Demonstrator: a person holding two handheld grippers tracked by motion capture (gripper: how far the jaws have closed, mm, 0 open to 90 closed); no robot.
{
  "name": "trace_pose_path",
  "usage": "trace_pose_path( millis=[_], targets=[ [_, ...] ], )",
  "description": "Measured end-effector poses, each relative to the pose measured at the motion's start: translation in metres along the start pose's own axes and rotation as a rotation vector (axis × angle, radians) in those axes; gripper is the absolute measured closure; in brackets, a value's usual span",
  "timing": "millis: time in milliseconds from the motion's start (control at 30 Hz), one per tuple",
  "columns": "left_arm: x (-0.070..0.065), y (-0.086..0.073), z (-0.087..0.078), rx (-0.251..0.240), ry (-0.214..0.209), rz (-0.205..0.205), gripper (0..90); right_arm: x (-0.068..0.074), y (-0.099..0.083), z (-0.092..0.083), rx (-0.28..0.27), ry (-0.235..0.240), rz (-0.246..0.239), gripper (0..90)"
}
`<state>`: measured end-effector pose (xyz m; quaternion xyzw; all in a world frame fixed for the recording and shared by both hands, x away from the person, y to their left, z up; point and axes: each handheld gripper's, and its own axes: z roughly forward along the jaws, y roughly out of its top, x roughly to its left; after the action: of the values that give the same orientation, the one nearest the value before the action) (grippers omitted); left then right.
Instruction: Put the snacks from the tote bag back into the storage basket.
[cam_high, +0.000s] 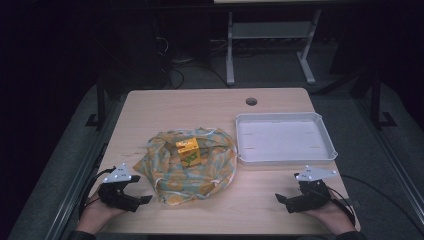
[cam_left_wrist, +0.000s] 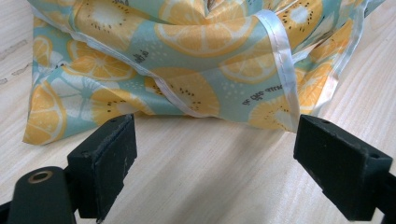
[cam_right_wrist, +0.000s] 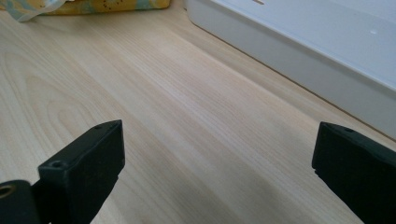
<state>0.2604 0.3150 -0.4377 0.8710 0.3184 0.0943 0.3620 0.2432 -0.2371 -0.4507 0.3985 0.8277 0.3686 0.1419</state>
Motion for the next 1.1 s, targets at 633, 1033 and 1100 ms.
trace_pose_path(
  millis=[633,1033,1100],
  targets=[
    [0.000,0.013,-0.011,-0.021,-0.014,-0.004,12.9,-0.001,0.003,0.004,0.005,0.017,0.009,2.0],
    [-0.001,0.043,-0.015,-0.035,-0.017,0.033,12.9,0.003,0.006,0.004,-0.013,0.017,0.007,2.0],
    [-0.002,0.050,-0.011,-0.034,-0.021,0.045,12.9,0.003,0.006,0.005,-0.014,0.021,0.004,1.9]
  ],
)
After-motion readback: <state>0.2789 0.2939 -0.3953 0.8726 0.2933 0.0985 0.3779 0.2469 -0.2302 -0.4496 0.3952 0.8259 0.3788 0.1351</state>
